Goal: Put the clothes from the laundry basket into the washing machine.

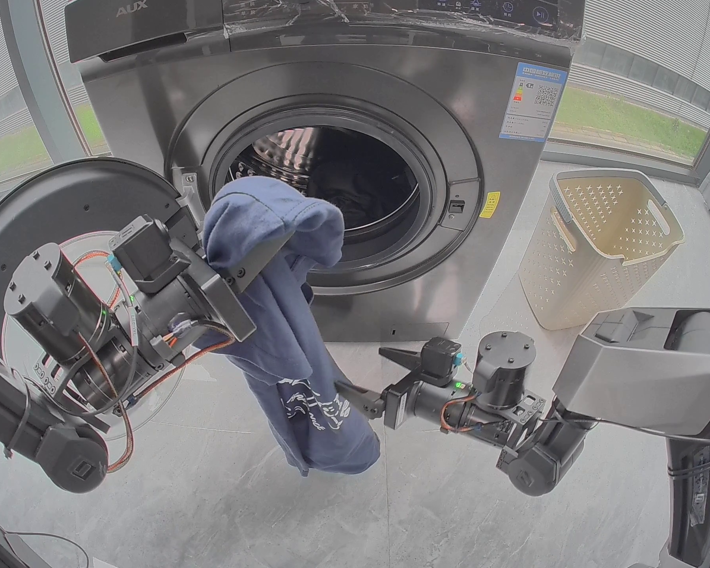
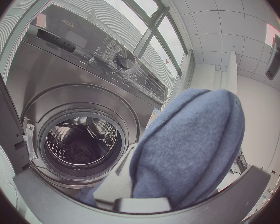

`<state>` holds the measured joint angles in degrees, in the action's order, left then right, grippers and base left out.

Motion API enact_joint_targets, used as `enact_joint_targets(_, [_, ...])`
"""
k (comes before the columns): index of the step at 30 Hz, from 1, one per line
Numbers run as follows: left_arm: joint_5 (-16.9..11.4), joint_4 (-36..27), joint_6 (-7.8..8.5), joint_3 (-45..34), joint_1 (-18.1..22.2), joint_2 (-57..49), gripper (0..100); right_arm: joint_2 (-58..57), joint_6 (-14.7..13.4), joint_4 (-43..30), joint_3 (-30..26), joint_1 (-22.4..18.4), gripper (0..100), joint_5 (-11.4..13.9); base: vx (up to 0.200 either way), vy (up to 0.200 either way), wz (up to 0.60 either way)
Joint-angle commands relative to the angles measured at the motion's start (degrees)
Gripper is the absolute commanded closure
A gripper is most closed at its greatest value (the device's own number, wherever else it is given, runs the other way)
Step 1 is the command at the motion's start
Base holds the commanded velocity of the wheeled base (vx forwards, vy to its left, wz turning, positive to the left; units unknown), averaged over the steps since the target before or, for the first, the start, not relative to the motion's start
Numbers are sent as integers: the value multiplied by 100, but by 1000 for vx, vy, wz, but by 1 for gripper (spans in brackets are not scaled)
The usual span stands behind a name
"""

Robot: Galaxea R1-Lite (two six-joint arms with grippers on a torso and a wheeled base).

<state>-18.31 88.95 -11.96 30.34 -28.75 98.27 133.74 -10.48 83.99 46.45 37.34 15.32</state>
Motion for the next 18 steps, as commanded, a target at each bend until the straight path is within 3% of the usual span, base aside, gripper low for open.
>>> enact_joint_targets(1, [12,-1,27,86,71,114,100,3,2,47,-197,432,0,-21,0,0,0])
enact_joint_targets(5, [64,8,18,297,106,263,100,11,11,-6,-189,819,0,-47,0,0,0])
enact_joint_targets(8, [82,8,1,473,97,325,100,108,20,-58,-22,1082,0,-407,0,0,0])
enact_joint_targets(9, [82,8,-8,499,97,316,100,284,11,-94,216,1223,0,-706,0,0,0])
enact_joint_targets(11, [73,8,-26,525,88,272,100,539,20,-50,559,1302,0,-882,0,0,0])
enact_joint_targets(17, [64,17,-26,657,53,96,100,697,11,-32,1139,1390,0,-917,0,0,0])
enact_joint_targets(18, [56,17,-105,666,36,-9,100,697,2,-6,1183,1408,0,-908,0,0,0])
